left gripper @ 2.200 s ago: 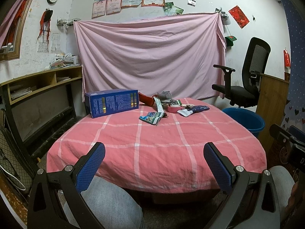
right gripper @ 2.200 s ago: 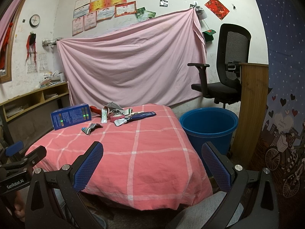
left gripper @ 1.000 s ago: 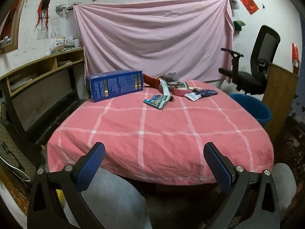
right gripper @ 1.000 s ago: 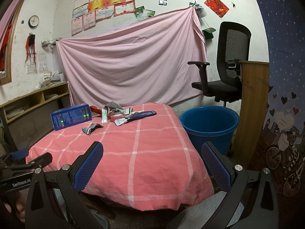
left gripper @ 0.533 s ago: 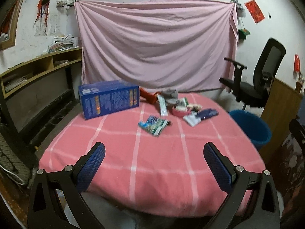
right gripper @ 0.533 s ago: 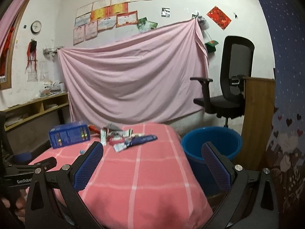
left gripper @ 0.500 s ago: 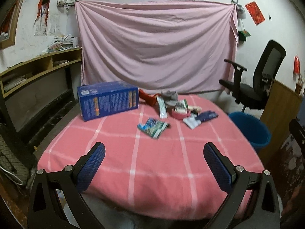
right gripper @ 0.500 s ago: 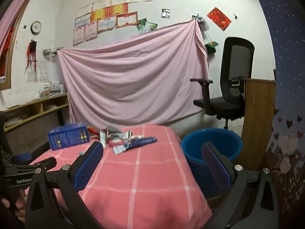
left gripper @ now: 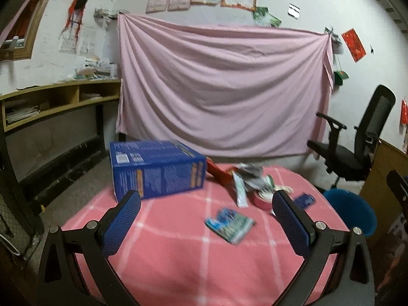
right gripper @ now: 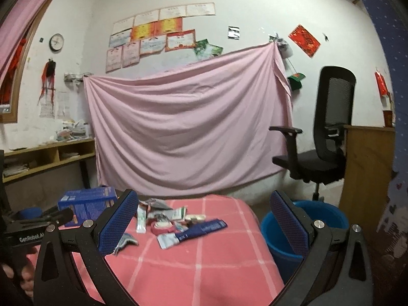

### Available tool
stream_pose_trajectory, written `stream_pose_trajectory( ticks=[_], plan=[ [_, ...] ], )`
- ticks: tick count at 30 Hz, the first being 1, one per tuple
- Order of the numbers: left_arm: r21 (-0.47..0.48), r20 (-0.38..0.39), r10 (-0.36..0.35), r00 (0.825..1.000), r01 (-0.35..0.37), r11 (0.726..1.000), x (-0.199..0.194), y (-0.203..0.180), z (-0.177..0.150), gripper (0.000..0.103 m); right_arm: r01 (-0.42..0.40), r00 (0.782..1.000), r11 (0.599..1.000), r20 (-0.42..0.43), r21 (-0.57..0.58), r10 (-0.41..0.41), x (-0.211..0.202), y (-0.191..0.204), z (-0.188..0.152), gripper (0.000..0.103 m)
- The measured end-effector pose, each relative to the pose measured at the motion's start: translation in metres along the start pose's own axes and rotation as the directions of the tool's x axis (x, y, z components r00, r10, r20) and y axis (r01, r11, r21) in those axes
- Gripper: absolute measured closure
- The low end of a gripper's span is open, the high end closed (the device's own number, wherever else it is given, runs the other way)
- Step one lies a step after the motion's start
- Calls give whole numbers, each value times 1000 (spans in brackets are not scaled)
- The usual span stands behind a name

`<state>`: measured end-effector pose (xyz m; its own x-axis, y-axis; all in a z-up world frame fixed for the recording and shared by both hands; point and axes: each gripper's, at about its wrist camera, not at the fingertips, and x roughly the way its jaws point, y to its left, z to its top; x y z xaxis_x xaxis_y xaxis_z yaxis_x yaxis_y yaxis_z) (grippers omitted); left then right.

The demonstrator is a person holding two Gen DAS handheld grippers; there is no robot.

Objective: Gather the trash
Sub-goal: 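Reach the left tool to the snack bag while the right tool reaches the blue wrapper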

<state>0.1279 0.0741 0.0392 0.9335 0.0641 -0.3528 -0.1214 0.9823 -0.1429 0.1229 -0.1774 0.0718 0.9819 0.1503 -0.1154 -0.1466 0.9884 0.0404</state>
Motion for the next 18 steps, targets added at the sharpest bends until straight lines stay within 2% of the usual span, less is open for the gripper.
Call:
stream_pose_trajectory(
  ticks=[4,7,11,15,17,18],
  plan=[
    [-28,45,8,999,-6,1000,14,13,-6,2,-5,1000,998,5,-61,5,20,11,-3,0],
    [-45,31,-15,999,16,999,28,18,-13,2,-15,1000,996,-5,-88,15,33,16,-7,0],
    [-9,-70,-40,997,39,999,54,16,-18,2,-35,998,992,-52,-119,29,54,17,-11,0],
    [22,-135,-97,986,101,995,70,8,-18,2,-40,988,993,-156,-109,23,81,10,-16,0],
    [46,-179,-129,975,139,989,78,2,-20,2,-27,975,996,-220,-89,6,96,6,-18,0],
    [56,-220,-147,964,163,985,84,-2,-21,2,-25,968,997,-251,-79,4,103,5,-19,0]
  ],
)
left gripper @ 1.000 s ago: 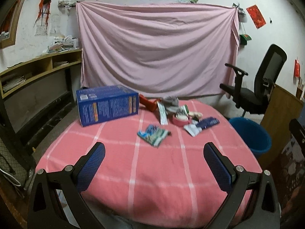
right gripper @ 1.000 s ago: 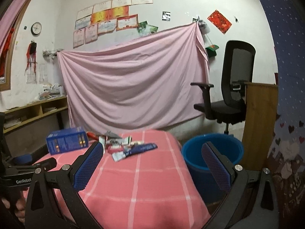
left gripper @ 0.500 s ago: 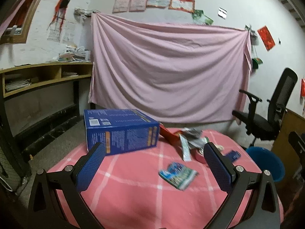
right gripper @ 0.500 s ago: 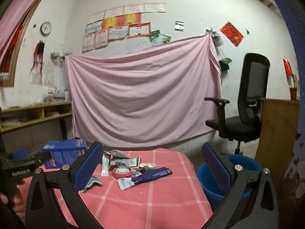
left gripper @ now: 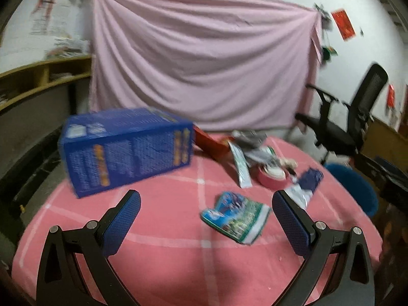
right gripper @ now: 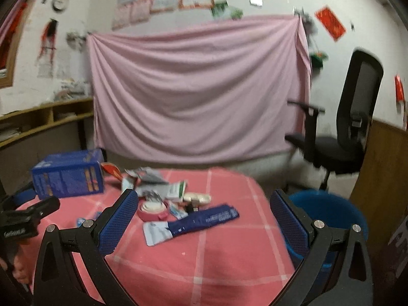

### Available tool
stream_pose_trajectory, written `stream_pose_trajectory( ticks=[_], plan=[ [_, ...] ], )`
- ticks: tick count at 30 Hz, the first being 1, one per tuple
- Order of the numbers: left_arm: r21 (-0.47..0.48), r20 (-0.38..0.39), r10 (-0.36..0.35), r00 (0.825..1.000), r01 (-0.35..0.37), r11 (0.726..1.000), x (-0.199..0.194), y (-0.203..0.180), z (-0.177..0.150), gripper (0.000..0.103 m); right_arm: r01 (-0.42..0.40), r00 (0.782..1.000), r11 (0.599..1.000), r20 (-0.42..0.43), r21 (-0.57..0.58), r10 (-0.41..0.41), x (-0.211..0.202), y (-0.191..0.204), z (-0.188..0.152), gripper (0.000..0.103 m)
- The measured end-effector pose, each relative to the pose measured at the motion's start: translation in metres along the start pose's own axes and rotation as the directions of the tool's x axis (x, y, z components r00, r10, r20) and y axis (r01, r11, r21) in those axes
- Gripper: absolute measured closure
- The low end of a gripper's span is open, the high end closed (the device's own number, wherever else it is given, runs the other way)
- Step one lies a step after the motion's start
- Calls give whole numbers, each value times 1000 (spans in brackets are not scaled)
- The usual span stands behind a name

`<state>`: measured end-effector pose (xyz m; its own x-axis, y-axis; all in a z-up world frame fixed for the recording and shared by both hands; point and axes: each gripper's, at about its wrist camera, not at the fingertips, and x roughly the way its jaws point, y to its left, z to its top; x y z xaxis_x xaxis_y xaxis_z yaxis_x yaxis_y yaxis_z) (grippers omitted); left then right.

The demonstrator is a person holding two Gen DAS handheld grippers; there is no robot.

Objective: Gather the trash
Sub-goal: 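Reach the left tool to the snack bag while the right tool reaches the blue wrapper, then grasp the snack bag with left tool while right tool grasps blue wrapper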

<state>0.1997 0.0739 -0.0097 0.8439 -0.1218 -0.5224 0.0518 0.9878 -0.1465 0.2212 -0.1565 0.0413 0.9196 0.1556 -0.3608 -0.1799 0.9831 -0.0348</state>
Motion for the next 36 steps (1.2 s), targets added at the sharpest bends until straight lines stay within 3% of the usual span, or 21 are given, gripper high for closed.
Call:
stream_pose_trajectory(
  ticks=[3,7,10,14,16,19,22,27,33,36],
  plan=[
    [18,-77,-40,996,41,999,13,-3,-1,2,-4,994,1000,-108,22,6,24,-2,1,0],
    [62,-124,-52,991,60,996,22,-8,2,3,-8,972,999,-235,37,16,53,-4,0,0],
    [89,-156,-61,986,75,993,31,-12,5,5,-25,946,997,-321,75,47,73,-5,-4,2],
    [102,-215,-85,973,109,989,48,-14,10,7,-51,904,987,-413,153,111,93,-9,-14,15],
    [101,-268,-104,958,135,986,60,-14,12,24,-60,882,979,-450,193,143,103,-9,-18,21],
    [82,-328,-123,936,158,984,70,-12,11,31,-63,857,966,-482,250,180,113,-11,-24,24],
    [72,-319,-138,938,169,983,67,-10,14,34,-55,855,960,-484,275,187,117,-11,-24,31],
    [56,-318,-153,936,179,982,66,-9,18,37,-57,853,953,-482,297,201,118,-8,-23,58],
    [35,-293,-160,942,178,983,64,-12,20,42,-74,846,951,-485,301,220,120,-5,-24,71],
    [27,-281,-165,945,179,983,60,-12,20,43,-91,848,944,-472,316,240,120,-6,-24,85]
  ],
)
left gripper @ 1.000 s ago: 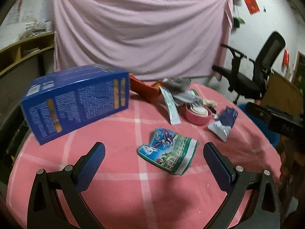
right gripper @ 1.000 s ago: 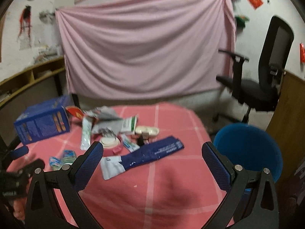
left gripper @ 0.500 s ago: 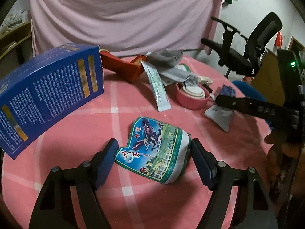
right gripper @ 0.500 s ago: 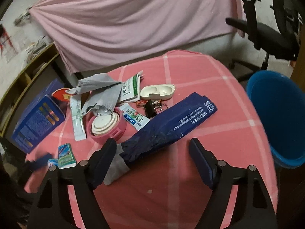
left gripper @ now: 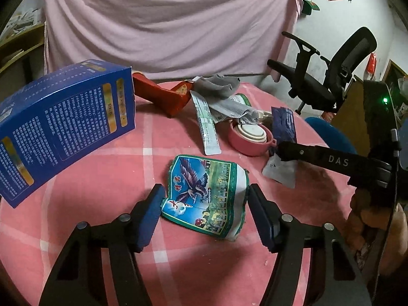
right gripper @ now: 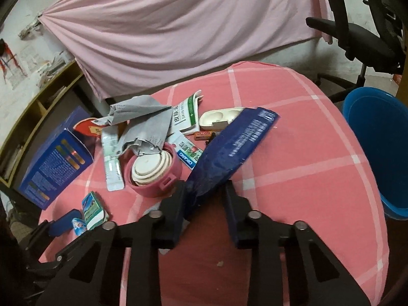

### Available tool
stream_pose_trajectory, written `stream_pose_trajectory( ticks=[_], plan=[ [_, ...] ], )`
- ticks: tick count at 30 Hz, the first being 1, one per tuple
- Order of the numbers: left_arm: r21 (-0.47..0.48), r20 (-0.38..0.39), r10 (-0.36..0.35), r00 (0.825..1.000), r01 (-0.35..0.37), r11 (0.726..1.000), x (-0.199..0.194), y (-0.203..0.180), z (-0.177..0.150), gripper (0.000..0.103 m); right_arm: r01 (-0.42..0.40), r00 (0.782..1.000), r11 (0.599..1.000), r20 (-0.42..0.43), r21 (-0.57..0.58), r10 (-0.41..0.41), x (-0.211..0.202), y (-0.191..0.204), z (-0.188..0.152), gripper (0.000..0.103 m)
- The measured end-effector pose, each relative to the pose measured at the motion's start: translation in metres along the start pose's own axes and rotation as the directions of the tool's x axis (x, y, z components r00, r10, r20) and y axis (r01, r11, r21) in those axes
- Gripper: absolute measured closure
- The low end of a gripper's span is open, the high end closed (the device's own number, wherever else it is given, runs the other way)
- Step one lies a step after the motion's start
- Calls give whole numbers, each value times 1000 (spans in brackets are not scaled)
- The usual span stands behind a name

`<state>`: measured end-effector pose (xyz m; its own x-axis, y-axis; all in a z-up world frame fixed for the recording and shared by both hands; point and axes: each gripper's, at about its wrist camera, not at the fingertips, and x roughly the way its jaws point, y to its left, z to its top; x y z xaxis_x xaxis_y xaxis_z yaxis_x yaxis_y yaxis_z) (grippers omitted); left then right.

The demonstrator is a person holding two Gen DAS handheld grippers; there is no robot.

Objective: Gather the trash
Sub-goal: 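Grasp the snack bag with left tool while right tool grasps blue wrapper, then carry both items over the blue bucket and open both tools to drop them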

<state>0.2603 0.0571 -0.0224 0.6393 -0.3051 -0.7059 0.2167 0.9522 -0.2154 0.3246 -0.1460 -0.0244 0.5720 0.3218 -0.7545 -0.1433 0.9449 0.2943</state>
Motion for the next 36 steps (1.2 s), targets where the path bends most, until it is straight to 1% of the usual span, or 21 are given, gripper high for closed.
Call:
stream_pose_trajectory(
  ticks=[2,4,6,8,10,12,15,18,19,20,22,25,28,29,31,32,34,36],
  plan=[
    [-6,10,-6,1000,6,1000,-2,0,-1,44,-30,1000,999,10,12,30,-3,-2,-1,90],
    [-16,15,-19,1000,19,1000,-5,0,-2,44,-41,999,999,31,12,41,-7,-1,-4,94],
    [-22,24,-29,999,29,999,-7,-2,-2,45,-55,997,998,60,5,55,-14,0,-6,95],
    [-26,53,-38,998,40,999,-12,-5,-2,45,-65,994,998,87,-4,65,-21,1,-9,96],
    [-28,101,-45,994,48,998,-18,-10,-1,45,-73,991,997,114,-13,74,-28,0,-11,96],
    [-30,149,-56,987,61,998,-24,-15,-1,45,-94,984,996,150,-11,95,-37,-2,-14,97],
    [-24,220,-54,974,61,998,-31,-27,1,45,-130,967,991,220,-19,131,-51,-8,-16,97],
    [-19,304,-45,951,53,998,-40,-42,7,45,-148,947,988,283,-43,154,-64,-10,-16,97],
    [-16,334,-41,942,50,999,-43,-48,10,45,-154,938,987,305,-52,163,-69,-10,-16,97],
    [-13,352,-40,935,47,999,-45,-53,13,45,-155,928,986,332,-65,168,-75,-10,-16,97],
    [3,393,-35,919,37,999,-48,-66,21,45,-144,905,985,390,-92,169,-87,-11,-16,97],
    [39,432,-53,900,40,998,-46,-90,37,44,-115,860,985,483,-132,165,-109,-18,-14,97],
    [82,452,-87,888,55,995,-34,-121,58,44,-52,810,988,573,-145,127,-130,-36,-6,97],
    [95,457,-100,884,63,993,-28,-130,64,44,-35,799,990,592,-137,110,-134,-43,-2,97],
    [119,458,-129,879,83,989,-15,-151,77,44,-13,777,994,625,-112,81,-141,-60,7,97],
    [131,455,-146,878,96,987,-7,-163,85,44,0,762,996,645,-91,59,-146,-71,13,97],
    [150,443,-178,879,124,981,8,-181,97,44,30,737,998,676,-55,16,-153,-91,21,97],
    [163,427,-205,881,148,975,21,-201,107,44,63,720,998,693,-19,-32,-156,-114,29,97]
  ],
)
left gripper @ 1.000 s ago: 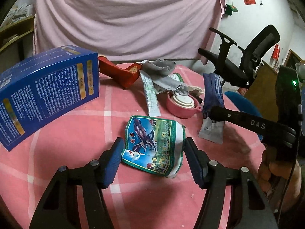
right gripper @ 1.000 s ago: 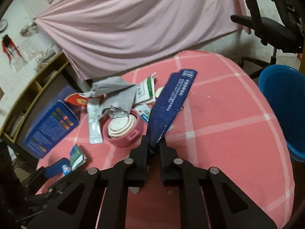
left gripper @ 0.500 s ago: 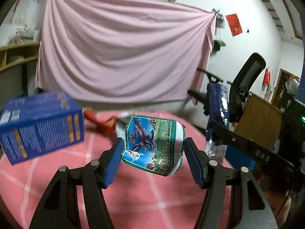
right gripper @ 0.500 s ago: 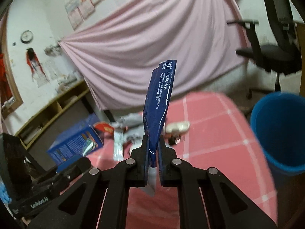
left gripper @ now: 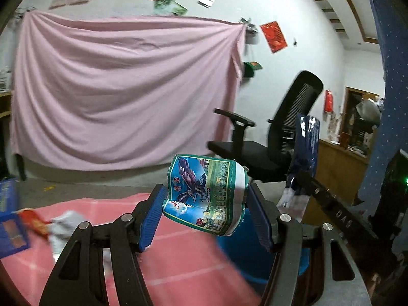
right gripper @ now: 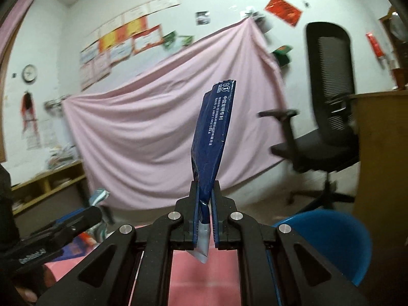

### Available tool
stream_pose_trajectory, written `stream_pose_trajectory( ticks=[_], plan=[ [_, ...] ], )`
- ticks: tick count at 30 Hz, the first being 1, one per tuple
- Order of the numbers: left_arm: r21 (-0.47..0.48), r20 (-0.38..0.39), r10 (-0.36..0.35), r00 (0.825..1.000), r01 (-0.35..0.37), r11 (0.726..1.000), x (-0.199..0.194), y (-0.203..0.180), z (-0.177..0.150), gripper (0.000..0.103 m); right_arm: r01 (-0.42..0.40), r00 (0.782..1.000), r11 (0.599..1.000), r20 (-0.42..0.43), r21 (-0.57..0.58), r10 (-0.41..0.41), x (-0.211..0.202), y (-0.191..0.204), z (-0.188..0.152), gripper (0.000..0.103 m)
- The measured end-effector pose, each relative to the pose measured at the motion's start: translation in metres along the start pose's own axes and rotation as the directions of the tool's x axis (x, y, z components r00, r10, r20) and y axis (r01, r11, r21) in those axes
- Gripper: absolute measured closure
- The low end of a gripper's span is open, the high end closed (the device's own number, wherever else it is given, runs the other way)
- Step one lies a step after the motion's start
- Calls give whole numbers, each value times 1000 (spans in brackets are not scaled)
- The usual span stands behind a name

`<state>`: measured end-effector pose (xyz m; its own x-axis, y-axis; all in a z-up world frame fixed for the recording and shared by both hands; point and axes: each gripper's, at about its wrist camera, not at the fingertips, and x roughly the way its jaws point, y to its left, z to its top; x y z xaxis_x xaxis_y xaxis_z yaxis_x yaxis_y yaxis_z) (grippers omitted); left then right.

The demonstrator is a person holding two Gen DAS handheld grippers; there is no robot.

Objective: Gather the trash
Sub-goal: 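Carry both items over the blue bucket and open both tools to drop them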

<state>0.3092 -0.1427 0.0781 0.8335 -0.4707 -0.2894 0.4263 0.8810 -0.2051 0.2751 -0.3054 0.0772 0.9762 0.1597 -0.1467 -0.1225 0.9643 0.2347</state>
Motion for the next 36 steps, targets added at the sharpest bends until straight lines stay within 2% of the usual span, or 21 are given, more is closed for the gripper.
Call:
stream_pose_trajectory(
  ticks=[5,9,15,20,24,31,34,36],
  plan=[
    [-5,-67,-61,996,61,998,53,-36,2,44,94,996,994,-3,62,-94,2,-57,-1,97],
    [-29,-149,-81,986,78,997,89,-55,-6,44,163,986,983,-50,80,-160,2,-93,-9,96],
    [-47,-306,-76,949,65,997,144,-71,-20,44,210,967,973,-169,100,-191,11,-132,-25,96],
    [-43,-385,-65,921,53,998,162,-82,-28,43,217,950,967,-256,134,-177,15,-155,-41,95],
    [-39,-411,-63,909,51,998,169,-86,-29,40,219,935,962,-318,165,-158,19,-166,-49,95],
    [-53,-428,-55,902,36,998,162,-78,-38,37,217,923,959,-358,181,-141,19,-170,-53,92],
    [-56,-427,-52,903,30,998,157,-75,-40,36,218,925,958,-352,185,-143,17,-172,-52,85],
    [-60,-427,-49,903,26,998,153,-72,-40,36,218,928,958,-345,189,-143,16,-172,-50,76]
  ],
)
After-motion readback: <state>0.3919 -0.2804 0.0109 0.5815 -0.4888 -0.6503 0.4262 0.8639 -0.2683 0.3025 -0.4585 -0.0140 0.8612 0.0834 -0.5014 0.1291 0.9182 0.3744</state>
